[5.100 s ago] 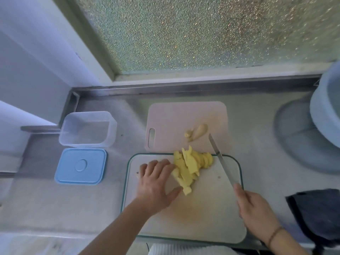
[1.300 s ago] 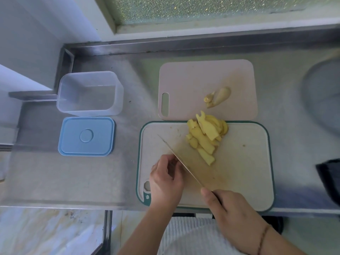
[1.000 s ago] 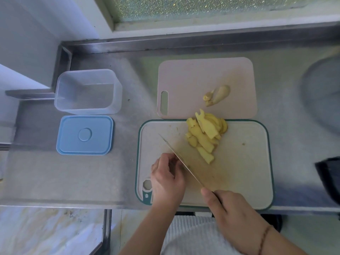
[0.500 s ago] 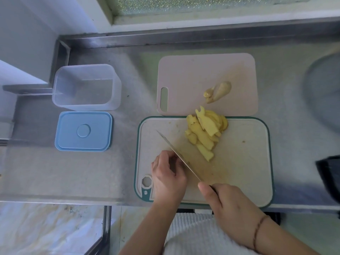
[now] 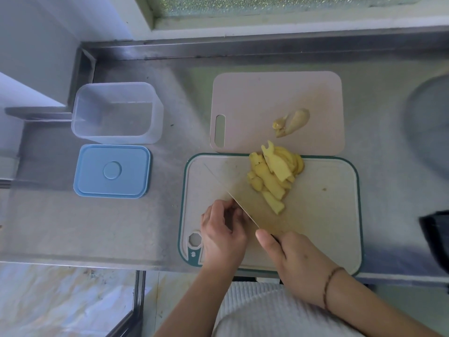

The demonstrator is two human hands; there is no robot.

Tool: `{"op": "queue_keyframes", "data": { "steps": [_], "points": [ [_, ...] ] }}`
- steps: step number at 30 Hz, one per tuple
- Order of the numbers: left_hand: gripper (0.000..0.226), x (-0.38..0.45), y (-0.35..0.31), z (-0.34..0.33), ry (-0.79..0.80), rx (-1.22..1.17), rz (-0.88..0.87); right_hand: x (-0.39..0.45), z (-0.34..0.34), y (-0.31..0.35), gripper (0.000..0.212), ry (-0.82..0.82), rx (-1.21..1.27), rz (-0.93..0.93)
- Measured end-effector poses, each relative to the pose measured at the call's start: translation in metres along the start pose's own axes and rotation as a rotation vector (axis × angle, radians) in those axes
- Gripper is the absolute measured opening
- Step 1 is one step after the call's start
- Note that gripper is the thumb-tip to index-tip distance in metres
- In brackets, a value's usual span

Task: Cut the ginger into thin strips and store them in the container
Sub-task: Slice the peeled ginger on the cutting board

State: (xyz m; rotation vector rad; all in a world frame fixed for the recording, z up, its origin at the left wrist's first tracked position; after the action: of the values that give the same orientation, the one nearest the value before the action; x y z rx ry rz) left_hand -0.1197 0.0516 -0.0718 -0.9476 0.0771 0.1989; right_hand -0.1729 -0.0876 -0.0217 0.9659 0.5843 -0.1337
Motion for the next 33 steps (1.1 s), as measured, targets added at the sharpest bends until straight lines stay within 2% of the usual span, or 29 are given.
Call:
{"op": "queue_keyframes", "data": {
  "steps": [5, 12, 14, 18, 26, 29, 33],
  "points": [
    [0.026, -0.001, -0.006, -0.002, -0.024, 0.037, 0.003, -0.010, -0.003, -0.003, 0.068, -0.039, -0.043, 0.034],
    [0.005, -0.003, 0.000, -0.010, -0.005, 0.104, -0.031, -0.016, 0.007, -0.007, 0.059, -0.102, -0.001, 0.016],
    [0.010, -0.004, -0.003, -0.015, -0.006, 0.164, -0.039, -0.016, 0.010, -0.008, 0.058, -0.120, 0.005, 0.013],
    [0.007, -0.008, -0.007, -0.021, -0.041, 0.240, -0.032, -0.019, 0.012, -0.011, 0.057, -0.118, 0.005, 0.015],
    [0.007, -0.006, -0.014, -0.026, -0.066, 0.220, -0.051, -0.018, 0.016, -0.020, 0.065, -0.178, 0.044, -0.015],
    [0.006, -0.006, -0.014, -0.028, -0.070, 0.233, -0.050, -0.015, 0.017, -0.022, 0.059, -0.150, 0.037, -0.025],
    [0.008, -0.005, -0.013, -0.027, -0.059, 0.236, -0.051, -0.015, 0.016, -0.021, 0.064, -0.141, 0.031, -0.027]
  ]
}}
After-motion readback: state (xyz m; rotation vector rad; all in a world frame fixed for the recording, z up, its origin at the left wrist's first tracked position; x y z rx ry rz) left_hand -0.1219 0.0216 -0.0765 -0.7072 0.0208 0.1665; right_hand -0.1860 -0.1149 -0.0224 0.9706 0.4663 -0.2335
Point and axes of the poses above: each hand's wrist, its own x-axis towards the middle knuckle, its own z-axis out of the back of the hand, y = z × x, the point moved 5 cm from there along x, towards the middle knuckle, and after that the axes turned 13 degrees about z, right-handed, at the moved point
